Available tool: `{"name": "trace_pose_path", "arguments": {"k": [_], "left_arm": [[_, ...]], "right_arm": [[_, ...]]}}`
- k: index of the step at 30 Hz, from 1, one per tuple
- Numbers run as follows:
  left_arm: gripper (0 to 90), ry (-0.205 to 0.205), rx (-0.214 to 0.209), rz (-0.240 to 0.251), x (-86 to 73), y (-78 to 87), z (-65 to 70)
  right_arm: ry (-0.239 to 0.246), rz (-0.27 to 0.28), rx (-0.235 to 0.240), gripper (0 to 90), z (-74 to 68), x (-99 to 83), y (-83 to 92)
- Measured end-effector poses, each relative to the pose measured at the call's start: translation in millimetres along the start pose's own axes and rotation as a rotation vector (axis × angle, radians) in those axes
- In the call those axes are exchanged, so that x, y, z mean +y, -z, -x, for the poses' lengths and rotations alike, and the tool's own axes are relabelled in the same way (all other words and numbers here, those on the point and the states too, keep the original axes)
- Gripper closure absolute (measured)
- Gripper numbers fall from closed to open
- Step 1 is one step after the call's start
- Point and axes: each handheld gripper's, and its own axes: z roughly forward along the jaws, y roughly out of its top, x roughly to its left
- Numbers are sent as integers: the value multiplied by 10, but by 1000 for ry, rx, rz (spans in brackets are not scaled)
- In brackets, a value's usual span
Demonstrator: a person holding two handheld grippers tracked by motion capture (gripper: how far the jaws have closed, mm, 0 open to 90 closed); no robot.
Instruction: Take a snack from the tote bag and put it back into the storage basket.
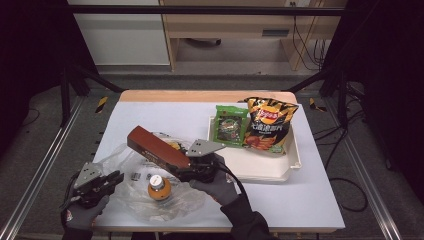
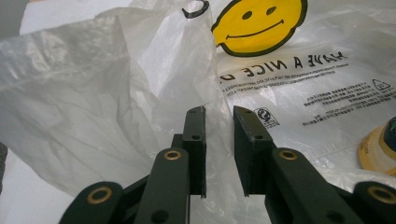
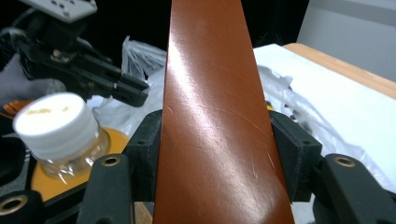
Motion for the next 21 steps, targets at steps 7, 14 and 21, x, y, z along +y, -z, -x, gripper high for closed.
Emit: {"name": "trace_pose_path", "arguments": {"k": [7, 14, 21], "left_arm": [[750, -6, -2, 6, 8, 13, 7], [750, -6, -3, 7, 10, 11, 11], [744, -7, -3, 31, 37, 57, 19]], "right_arm": [[6, 24, -13, 435, 14, 169, 166], [7, 54, -32, 436, 47, 275, 345], [9, 53, -65, 435, 140, 314, 522]]}}
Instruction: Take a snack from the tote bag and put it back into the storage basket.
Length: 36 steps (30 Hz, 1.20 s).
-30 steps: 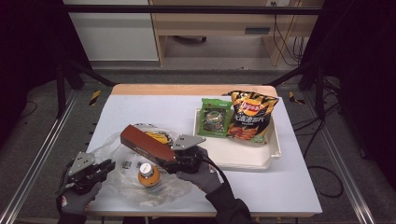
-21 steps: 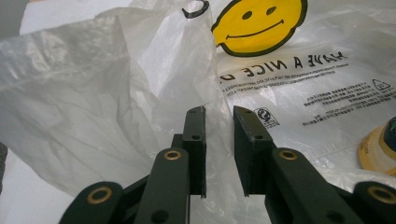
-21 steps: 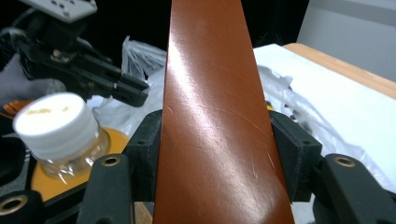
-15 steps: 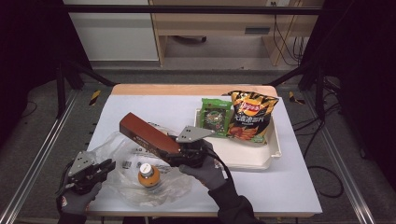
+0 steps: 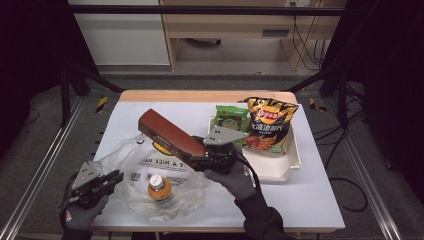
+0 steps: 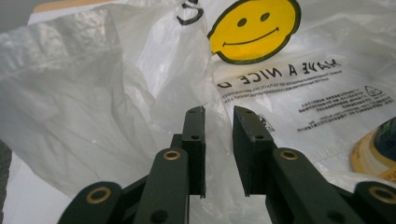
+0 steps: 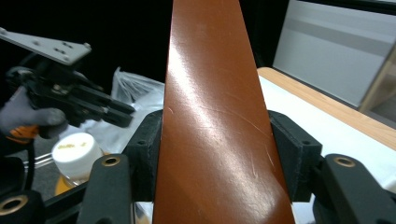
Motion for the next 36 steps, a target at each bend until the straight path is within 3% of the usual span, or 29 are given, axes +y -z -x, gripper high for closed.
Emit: {"name": "trace_pose_path", "arguments": {"k": [18, 29, 36], "left_arm": [[630, -7, 8, 93, 160, 189, 91], [537, 3, 9, 107, 168, 206, 88], [427, -5, 7, 116, 183, 199, 103]], "right_arm": [[-9, -36, -118, 436, 369, -134, 631], [-20, -74, -176, 435, 542, -306, 917], [-36, -107, -202, 436, 630, -460, 1058]]}}
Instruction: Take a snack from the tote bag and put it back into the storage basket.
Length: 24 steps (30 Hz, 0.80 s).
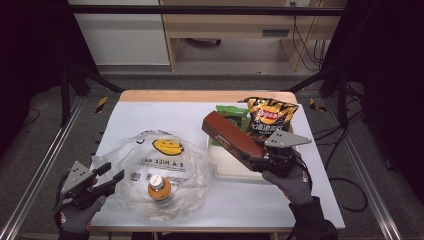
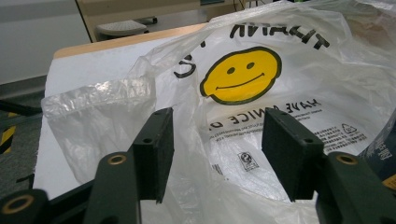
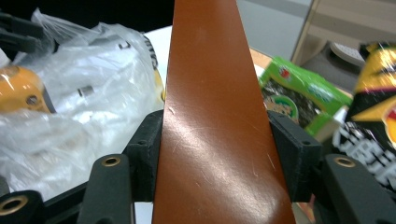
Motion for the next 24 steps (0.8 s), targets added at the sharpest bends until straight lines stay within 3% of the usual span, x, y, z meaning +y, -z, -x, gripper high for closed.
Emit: {"name": "trace_pose_path", "arguments": {"k": [10, 24], "left_arm": [[366, -3, -12, -10, 4, -20, 5], [363, 1, -5, -10, 0, -20, -15]], "right_arm": [[-21, -59, -16, 436, 136, -247, 62], [-34, -169, -18, 435, 216, -550, -125]]}}
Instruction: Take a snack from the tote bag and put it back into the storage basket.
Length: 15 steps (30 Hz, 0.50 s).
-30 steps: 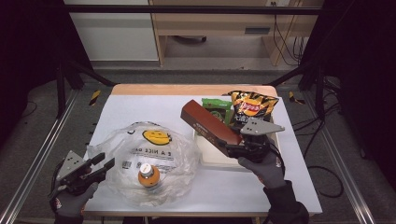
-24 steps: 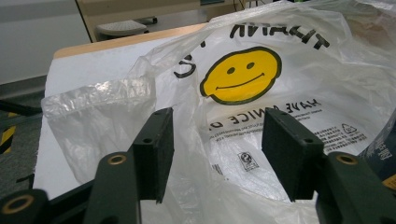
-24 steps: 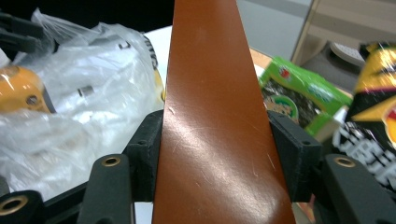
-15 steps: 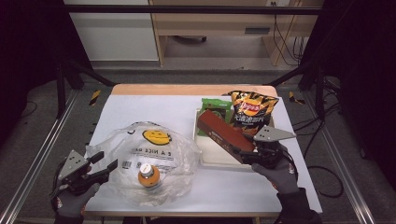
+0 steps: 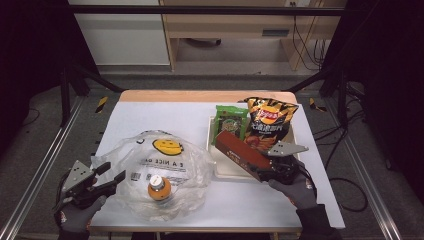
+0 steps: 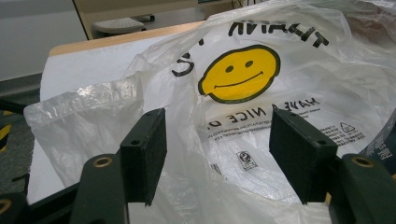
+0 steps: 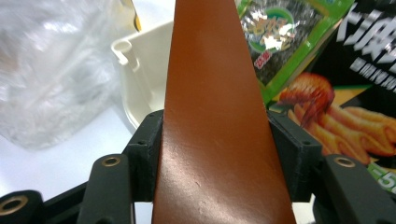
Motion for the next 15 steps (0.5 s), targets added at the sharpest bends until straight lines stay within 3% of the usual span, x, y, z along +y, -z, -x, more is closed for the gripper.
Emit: {"name": "trace_pose_path", "arguments": {"k": [15], "left_arm": [[365, 0, 2, -5, -7, -6, -11]], "right_arm": [[10, -81, 9, 435, 48, -24, -317]]}}
